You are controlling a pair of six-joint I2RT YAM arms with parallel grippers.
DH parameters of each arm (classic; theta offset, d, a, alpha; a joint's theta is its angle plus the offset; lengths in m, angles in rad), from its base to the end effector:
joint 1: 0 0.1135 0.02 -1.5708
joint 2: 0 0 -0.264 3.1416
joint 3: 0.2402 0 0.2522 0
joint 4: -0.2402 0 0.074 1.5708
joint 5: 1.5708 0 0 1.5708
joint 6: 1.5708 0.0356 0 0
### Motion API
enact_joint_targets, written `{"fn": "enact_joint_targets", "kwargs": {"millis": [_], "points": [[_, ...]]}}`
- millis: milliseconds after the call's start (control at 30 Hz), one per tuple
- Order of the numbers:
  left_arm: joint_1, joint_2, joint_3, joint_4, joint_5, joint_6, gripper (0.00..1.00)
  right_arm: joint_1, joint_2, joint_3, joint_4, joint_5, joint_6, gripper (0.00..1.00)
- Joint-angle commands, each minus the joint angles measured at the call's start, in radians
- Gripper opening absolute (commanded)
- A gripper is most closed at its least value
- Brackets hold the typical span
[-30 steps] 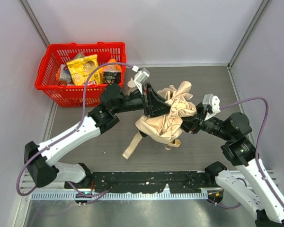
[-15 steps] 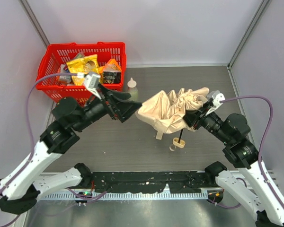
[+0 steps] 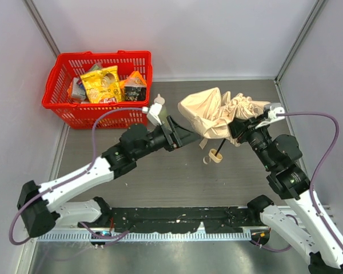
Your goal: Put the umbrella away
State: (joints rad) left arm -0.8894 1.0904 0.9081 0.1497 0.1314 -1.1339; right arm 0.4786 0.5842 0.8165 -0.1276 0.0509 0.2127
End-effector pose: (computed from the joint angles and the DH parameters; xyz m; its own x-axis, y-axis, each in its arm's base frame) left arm 0.1595 -0.2041 0.3587 -0.7811 -0.4629 -0.4190 0.3421 0.2441 -0.9074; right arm 0.1192 0.0598 0.3853 0.0031 0.2391 -0.9710 -0.4253 0.8791 0.2152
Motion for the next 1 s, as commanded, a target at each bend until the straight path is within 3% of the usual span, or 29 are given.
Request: {"fn": "enact_joint_targets", "kwargs": {"millis": [0, 67, 233, 467, 567, 833, 967], "points": [[-0.039, 0.061, 0.02, 0.33, -0.022, -0.084, 0.81, 0.003, 0.0, 0.044, 0.157, 0.03, 0.001, 0.01], [-0.039, 0.12, 0.037, 0.346, -0.027, -0.098, 0.81, 0.003, -0.007, 0.042, 0.161, 0.027, -0.003, 0.01], [-0.04, 0.163, -0.003, 0.531, -0.047, -0.141, 0.6, 0.003, -0.011, 0.047, 0.155, 0.024, -0.013, 0.01], [-0.039, 0.12, -0.02, 0.485, -0.088, -0.109, 0.64, 0.003, -0.011, 0.047, 0.151, 0.012, -0.013, 0.01], [-0.04, 0.103, -0.017, 0.441, -0.108, -0.096, 0.51, 0.003, -0.014, 0.049, 0.152, 0.013, -0.015, 0.01], [-0.04, 0.046, -0.067, 0.393, -0.064, -0.043, 0.03, 0.002, -0.018, 0.052, 0.148, 0.147, 0.022, 0.01], [-0.033, -0.082, -0.161, 0.331, -0.099, 0.035, 0.0, 0.003, -0.035, 0.053, 0.145, 0.173, -0.01, 0.01]]}}
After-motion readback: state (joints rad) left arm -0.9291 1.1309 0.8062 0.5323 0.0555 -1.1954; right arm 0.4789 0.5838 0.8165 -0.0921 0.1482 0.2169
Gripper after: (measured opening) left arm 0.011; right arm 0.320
